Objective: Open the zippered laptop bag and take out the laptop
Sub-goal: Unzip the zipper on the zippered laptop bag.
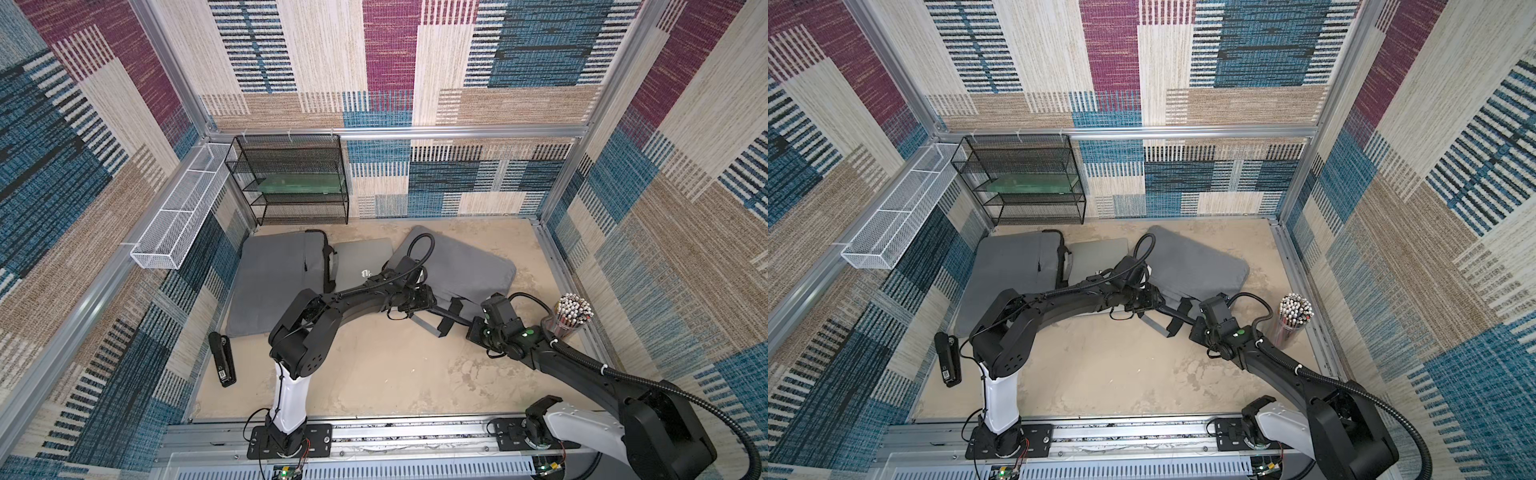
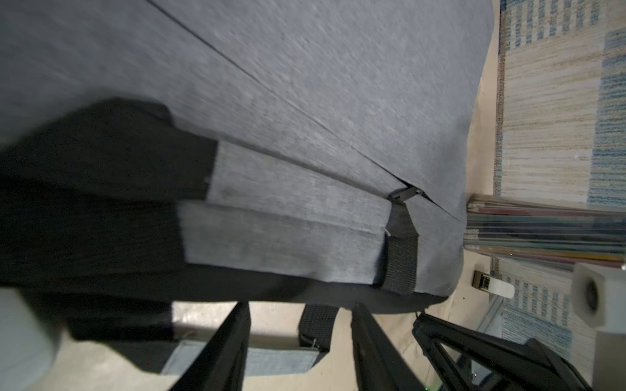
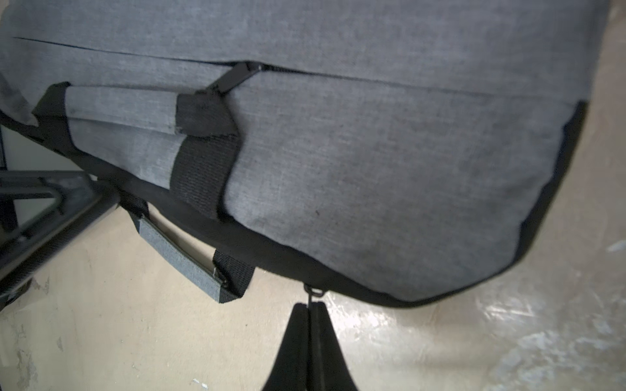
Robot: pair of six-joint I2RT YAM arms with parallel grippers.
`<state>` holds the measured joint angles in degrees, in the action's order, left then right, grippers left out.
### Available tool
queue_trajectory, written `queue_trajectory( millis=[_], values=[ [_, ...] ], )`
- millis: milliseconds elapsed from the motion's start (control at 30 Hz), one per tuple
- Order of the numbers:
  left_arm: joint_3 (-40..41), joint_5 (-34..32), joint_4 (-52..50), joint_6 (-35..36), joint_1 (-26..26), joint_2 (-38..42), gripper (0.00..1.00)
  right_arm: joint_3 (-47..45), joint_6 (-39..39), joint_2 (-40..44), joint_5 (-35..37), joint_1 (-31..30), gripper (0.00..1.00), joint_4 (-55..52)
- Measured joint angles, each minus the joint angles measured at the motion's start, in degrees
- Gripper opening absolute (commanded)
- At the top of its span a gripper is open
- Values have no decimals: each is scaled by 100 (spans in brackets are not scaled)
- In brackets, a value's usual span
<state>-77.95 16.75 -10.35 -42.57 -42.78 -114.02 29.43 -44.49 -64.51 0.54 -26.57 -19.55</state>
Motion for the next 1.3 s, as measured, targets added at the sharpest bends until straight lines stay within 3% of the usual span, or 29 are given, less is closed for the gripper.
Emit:
queue_trajectory(
  millis=[100, 533, 767, 900, 1067, 1300],
  values=[
    [-20, 55, 28, -13, -74, -39, 64, 57, 0, -11, 13, -83, 0, 0],
    [-271, 208, 63, -31, -299, -376, 60, 153, 4, -179, 136, -341, 0, 4],
    [-372, 271, 105, -92, -334, -518, 46, 192, 48, -299, 162, -450, 0, 4],
    [-367, 302, 153, -118, -337, -546, 22, 208, 68, -363, 162, -481, 0, 4],
    [-291, 308, 212, -195, -337, -544, 1, 225, 68, -376, 254, -485, 0, -9],
    [-240, 310, 243, -227, -337, -511, 0, 243, 70, -358, 411, -393, 0, -142]
  ],
)
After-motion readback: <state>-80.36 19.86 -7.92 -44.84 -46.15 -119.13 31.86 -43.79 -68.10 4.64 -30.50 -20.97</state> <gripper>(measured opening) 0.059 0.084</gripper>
